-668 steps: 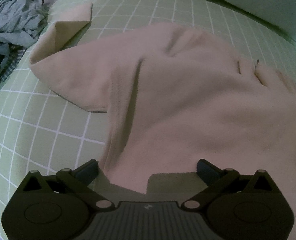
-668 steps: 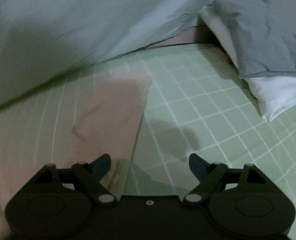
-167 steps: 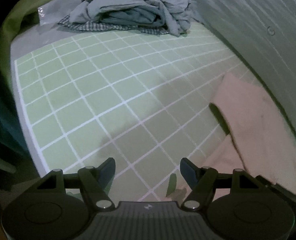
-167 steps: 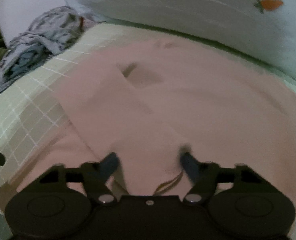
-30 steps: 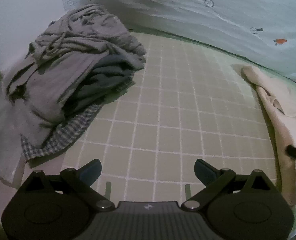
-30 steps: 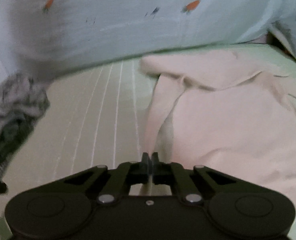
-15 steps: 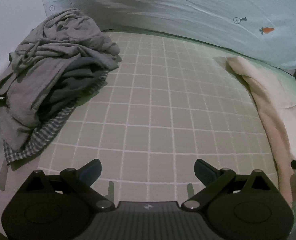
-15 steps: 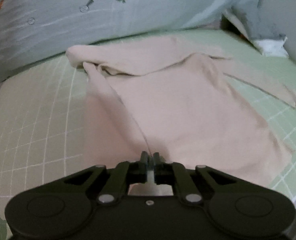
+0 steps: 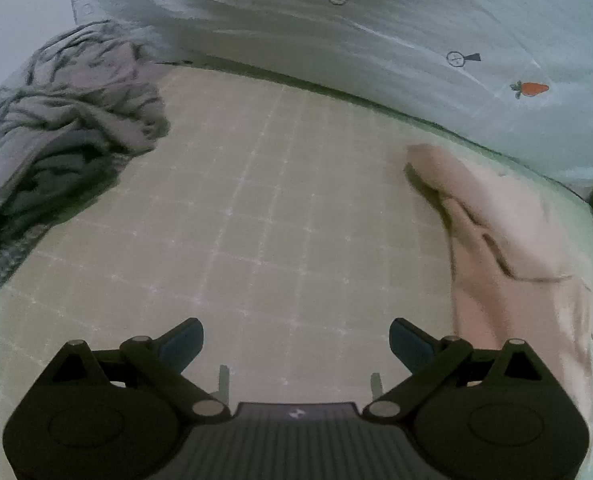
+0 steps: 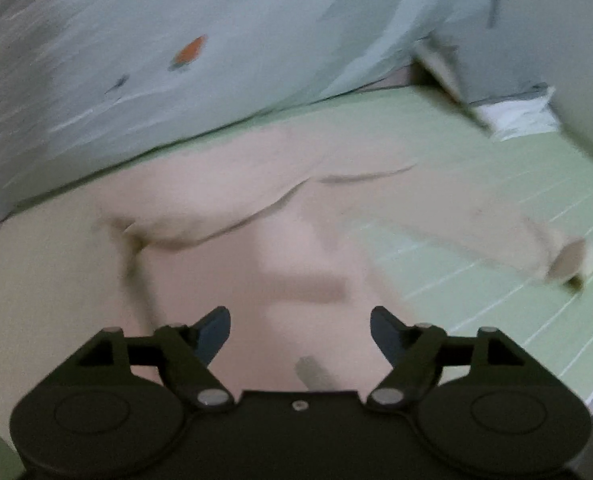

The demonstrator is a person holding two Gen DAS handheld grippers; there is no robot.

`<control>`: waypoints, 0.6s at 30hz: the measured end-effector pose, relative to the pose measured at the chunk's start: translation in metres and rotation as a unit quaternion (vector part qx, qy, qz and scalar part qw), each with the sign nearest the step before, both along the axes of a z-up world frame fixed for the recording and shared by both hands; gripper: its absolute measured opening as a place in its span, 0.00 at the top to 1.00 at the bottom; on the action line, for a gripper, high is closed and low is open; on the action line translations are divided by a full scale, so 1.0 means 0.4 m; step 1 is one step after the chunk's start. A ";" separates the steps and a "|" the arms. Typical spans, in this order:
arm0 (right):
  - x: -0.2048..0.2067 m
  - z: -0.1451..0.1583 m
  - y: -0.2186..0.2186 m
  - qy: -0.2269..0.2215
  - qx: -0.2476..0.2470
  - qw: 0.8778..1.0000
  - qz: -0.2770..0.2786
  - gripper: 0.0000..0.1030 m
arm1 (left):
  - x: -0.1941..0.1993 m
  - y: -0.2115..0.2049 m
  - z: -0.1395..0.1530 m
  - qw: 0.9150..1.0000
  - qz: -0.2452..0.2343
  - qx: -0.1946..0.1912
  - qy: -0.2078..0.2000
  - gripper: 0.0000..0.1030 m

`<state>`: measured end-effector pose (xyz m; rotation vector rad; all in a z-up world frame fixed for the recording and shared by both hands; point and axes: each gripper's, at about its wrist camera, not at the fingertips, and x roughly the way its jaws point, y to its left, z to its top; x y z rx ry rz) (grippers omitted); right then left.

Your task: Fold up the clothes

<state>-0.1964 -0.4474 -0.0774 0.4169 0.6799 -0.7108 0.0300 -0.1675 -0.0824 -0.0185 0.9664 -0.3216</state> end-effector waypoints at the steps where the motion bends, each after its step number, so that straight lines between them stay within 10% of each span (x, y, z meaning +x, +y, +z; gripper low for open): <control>1: -0.007 0.001 -0.038 -0.003 0.003 1.000 -0.010 0.23 | 0.016 -0.018 -0.001 1.000 0.004 -0.004 0.000 0.04; 10: 0.018 -0.035 -0.349 -0.011 0.016 0.998 -0.060 0.24 | 0.173 -0.172 -0.013 0.998 0.040 -0.048 0.002 0.10; 18: 0.201 -0.099 -0.566 0.001 0.023 0.999 -0.034 0.44 | 0.402 -0.321 -0.034 0.997 0.037 -0.069 0.020 0.23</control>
